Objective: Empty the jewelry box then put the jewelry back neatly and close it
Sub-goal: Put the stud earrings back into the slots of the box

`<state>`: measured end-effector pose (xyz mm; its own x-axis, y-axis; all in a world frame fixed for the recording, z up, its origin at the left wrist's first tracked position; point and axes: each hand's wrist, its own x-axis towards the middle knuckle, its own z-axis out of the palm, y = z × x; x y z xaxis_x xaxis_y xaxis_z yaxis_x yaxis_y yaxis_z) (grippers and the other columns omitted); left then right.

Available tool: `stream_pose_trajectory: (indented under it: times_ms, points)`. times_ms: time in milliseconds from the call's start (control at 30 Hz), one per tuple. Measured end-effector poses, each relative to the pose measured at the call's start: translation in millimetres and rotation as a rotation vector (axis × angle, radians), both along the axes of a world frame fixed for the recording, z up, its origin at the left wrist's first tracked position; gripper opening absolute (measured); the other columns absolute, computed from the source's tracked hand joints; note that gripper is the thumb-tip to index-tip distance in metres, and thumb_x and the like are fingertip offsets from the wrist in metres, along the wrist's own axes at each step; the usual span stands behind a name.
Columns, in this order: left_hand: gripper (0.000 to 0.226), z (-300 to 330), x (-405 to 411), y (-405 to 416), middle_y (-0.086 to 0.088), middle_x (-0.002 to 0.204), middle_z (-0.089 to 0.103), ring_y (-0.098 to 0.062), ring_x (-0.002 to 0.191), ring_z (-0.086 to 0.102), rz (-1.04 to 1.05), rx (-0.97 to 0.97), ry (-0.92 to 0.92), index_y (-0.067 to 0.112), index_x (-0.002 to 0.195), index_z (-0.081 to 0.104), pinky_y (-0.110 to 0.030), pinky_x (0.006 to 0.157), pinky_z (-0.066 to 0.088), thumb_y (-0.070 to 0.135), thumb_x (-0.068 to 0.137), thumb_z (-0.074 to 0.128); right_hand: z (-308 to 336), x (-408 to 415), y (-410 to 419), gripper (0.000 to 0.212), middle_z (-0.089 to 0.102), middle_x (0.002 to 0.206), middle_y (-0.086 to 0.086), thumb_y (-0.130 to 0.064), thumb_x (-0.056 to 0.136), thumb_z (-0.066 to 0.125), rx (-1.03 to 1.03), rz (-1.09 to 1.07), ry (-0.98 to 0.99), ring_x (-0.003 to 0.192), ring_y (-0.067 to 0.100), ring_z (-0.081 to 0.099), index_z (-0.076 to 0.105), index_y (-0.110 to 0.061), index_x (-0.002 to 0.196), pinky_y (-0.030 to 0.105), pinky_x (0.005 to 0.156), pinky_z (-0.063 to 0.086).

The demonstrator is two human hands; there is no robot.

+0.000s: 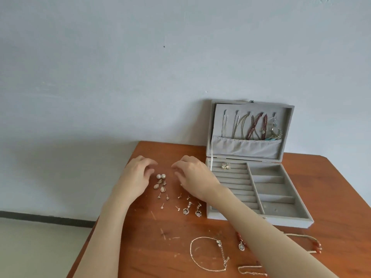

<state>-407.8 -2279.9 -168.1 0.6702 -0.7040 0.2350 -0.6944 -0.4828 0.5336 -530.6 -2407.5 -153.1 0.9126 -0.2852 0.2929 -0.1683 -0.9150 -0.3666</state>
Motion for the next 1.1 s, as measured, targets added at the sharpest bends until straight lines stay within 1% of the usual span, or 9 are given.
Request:
stream_pose_trajectory:
  times_ms: [167, 500, 600, 667, 733, 800, 867, 967, 1100]
  points:
    - [0.015, -1, -4, 3, 0.006, 0.091, 0.057, -0.010, 0.089, 0.054, -0.057, 0.014, 0.122, 0.018, 0.098, 0.069, -0.016, 0.079, 0.033, 0.012, 0.087, 0.061, -9, 21, 8, 0.024, 0.061, 0.105, 0.008, -0.020, 0.091, 0.052, 0.131, -0.004, 0.097, 0.100, 0.024, 0.054, 0.066, -0.015, 0.110, 0.034, 0.087, 0.043]
    - [0.010, -1, -7, -1, 0.009, 0.086, 0.053, -0.011, 0.088, 0.053, -0.021, 0.011, 0.131, 0.018, 0.089, 0.071, -0.019, 0.077, 0.034, 0.013, 0.084, 0.064, -12, 28, 9, 0.018, 0.059, 0.102, 0.006, -0.017, 0.088, 0.057, 0.208, -0.040, 0.092, 0.097, 0.021, 0.055, 0.069, -0.014, 0.100, 0.033, 0.086, 0.044]
    - [0.006, -2, -8, -3, 0.008, 0.086, 0.053, -0.013, 0.088, 0.054, -0.015, 0.001, 0.120, 0.018, 0.086, 0.070, -0.022, 0.078, 0.039, 0.015, 0.084, 0.065, -12, 25, 6, 0.017, 0.060, 0.102, 0.008, -0.015, 0.088, 0.056, 0.245, -0.064, 0.072, 0.097, 0.022, 0.056, 0.069, -0.011, 0.099, 0.030, 0.086, 0.044]
    - [0.005, -1, -10, -3, 0.005, 0.087, 0.057, -0.011, 0.083, 0.055, -0.007, -0.025, 0.097, 0.018, 0.086, 0.069, -0.022, 0.079, 0.043, 0.018, 0.084, 0.065, -9, 20, 4, 0.017, 0.062, 0.101, 0.007, -0.016, 0.088, 0.056, 0.280, -0.105, 0.036, 0.096, 0.021, 0.057, 0.069, -0.011, 0.098, 0.028, 0.086, 0.044]
    - [0.005, 2, -15, -4, 0.008, 0.086, 0.061, -0.002, 0.073, 0.054, 0.010, -0.090, 0.078, 0.020, 0.087, 0.067, -0.009, 0.070, 0.041, 0.018, 0.085, 0.063, -1, 12, 0, 0.016, 0.067, 0.097, 0.004, -0.017, 0.088, 0.056, 0.333, -0.147, -0.027, 0.090, 0.016, 0.059, 0.069, -0.012, 0.096, 0.025, 0.084, 0.046]
    - [0.008, 9, -24, -7, 0.013, 0.081, 0.062, 0.003, 0.067, 0.054, 0.023, -0.176, 0.082, 0.023, 0.088, 0.065, -0.002, 0.063, 0.038, 0.016, 0.085, 0.062, 10, -1, -5, 0.014, 0.070, 0.090, -0.001, -0.014, 0.087, 0.058, 0.432, -0.182, -0.127, 0.082, 0.009, 0.060, 0.070, -0.012, 0.095, 0.016, 0.080, 0.048]
    - [0.012, 17, -37, -13, 0.013, 0.078, 0.062, 0.005, 0.068, 0.054, 0.002, -0.259, 0.092, 0.024, 0.086, 0.063, -0.003, 0.059, 0.039, 0.013, 0.085, 0.062, 20, -18, -13, 0.012, 0.068, 0.081, -0.007, -0.011, 0.086, 0.061, 0.571, -0.203, -0.225, 0.077, 0.005, 0.061, 0.070, -0.013, 0.093, 0.011, 0.075, 0.047]
    - [0.015, 26, -57, -26, 0.012, 0.076, 0.061, 0.003, 0.069, 0.053, -0.066, -0.362, 0.056, 0.018, 0.085, 0.065, -0.004, 0.062, 0.039, 0.004, 0.082, 0.063, 30, -48, -32, 0.011, 0.067, 0.076, -0.005, -0.009, 0.085, 0.062, 0.756, -0.223, -0.308, 0.074, 0.003, 0.064, 0.069, -0.017, 0.090, 0.016, 0.071, 0.051]
    - [0.013, 35, -80, -51, 0.012, 0.080, 0.058, 0.008, 0.070, 0.052, -0.177, -0.321, 0.031, 0.015, 0.091, 0.066, -0.004, 0.064, 0.039, 0.005, 0.084, 0.061, 29, -79, -67, 0.014, 0.067, 0.073, -0.002, -0.007, 0.085, 0.062, 0.822, -0.345, -0.396, 0.058, -0.005, 0.059, 0.070, -0.012, 0.095, 0.012, 0.063, 0.050]
